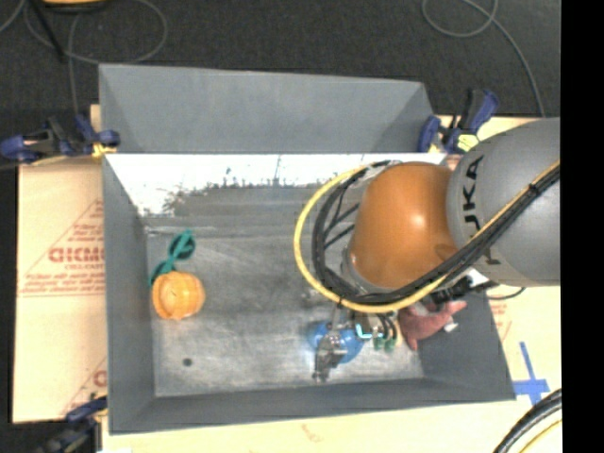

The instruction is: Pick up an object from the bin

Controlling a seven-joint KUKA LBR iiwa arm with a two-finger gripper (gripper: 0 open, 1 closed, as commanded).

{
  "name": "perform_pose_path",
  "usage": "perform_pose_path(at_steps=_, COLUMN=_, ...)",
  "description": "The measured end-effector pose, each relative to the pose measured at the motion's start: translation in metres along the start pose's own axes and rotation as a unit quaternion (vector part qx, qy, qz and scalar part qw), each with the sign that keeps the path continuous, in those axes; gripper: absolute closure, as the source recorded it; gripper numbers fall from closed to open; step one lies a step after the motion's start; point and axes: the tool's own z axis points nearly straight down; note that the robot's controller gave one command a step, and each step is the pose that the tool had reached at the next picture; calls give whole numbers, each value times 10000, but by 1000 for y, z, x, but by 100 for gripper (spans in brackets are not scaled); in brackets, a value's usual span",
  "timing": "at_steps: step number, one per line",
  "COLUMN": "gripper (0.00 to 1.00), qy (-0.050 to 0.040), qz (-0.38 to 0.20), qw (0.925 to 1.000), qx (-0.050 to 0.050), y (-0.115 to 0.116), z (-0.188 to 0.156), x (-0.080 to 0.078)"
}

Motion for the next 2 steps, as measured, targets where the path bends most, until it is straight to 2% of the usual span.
perform_pose_path(at_steps=1, gripper=0, qy=-42, qz=8, qw=10000, qx=-3, y=0, z=-4, x=-2)
perform_pose_path(at_steps=2, gripper=100, qy=-29, qz=175, qw=9998, qx=-4, y=-33, z=98, x=-30)
